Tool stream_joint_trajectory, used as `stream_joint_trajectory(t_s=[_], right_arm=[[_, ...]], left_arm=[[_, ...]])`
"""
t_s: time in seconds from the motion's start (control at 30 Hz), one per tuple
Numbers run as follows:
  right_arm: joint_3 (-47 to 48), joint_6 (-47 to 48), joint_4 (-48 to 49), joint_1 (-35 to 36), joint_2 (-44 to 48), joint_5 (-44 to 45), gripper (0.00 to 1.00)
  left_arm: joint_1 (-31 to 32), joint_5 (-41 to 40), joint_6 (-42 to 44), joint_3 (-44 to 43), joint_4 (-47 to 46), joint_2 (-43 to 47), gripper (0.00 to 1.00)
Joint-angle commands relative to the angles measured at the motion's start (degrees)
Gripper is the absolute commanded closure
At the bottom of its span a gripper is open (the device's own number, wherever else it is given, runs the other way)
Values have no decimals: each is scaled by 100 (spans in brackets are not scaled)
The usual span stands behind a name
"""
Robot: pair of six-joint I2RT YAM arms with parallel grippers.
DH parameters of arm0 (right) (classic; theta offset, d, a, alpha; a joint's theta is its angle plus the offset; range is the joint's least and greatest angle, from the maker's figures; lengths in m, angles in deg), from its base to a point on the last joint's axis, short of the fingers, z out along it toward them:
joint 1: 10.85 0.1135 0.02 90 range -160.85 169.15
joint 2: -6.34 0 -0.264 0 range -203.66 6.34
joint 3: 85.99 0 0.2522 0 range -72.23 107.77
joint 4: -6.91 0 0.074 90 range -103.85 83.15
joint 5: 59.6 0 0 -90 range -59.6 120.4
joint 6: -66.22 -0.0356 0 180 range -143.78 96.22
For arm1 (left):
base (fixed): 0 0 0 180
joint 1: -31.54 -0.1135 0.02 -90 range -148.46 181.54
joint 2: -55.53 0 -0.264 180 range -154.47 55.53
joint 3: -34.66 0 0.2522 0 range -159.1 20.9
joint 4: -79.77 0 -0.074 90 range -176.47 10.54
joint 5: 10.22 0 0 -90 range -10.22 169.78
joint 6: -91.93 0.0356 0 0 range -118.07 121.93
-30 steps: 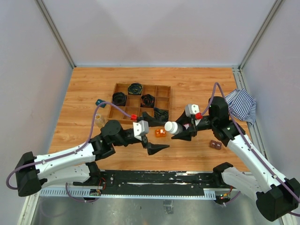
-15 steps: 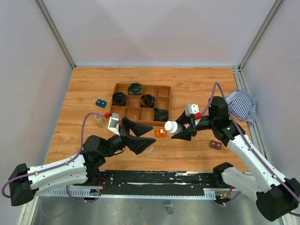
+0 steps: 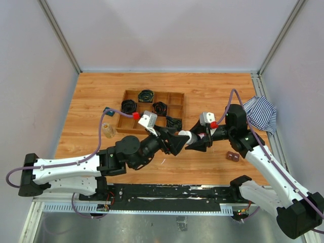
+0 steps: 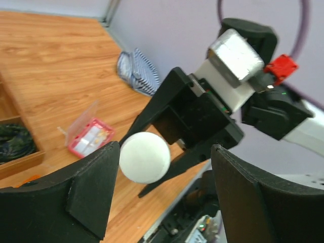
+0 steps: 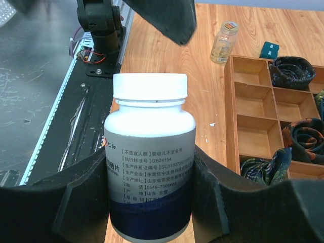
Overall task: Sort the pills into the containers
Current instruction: Screw the lid of the pill bottle onto the pill bottle.
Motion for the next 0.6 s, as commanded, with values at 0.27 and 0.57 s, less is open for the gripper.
stream_joint_trajectory(t_s=[0.27, 0.57], right_arm=[[106, 97, 51, -68, -9, 43, 99], [115, 88, 51, -65, -18, 43, 99]], left_arm=[[88, -632, 402, -739, 1125, -555, 33], [88, -499, 409, -779, 1124, -671, 40]])
